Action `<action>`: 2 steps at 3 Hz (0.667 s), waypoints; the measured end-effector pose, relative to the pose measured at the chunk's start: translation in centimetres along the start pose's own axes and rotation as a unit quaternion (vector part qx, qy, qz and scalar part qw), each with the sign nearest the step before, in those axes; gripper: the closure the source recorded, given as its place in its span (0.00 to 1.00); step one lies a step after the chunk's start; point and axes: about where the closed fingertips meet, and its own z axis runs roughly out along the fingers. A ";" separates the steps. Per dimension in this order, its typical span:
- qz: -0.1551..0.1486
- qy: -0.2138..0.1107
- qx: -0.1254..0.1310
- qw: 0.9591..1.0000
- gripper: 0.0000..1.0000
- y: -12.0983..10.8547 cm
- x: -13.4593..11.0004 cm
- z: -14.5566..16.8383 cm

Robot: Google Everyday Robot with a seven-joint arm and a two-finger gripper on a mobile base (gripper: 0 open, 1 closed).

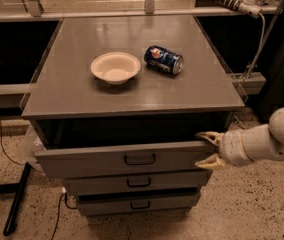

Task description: Open top drawer

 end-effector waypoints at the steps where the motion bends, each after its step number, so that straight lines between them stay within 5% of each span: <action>1: 0.000 -0.001 -0.001 1.000 0.84 -0.1 -0.5 -0.5; 2: 0.000 -0.001 -0.001 1.000 1.00 -0.3 -0.8 -0.9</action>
Offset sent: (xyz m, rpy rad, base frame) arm -0.1664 -0.0491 -0.0386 0.2026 0.1538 0.1055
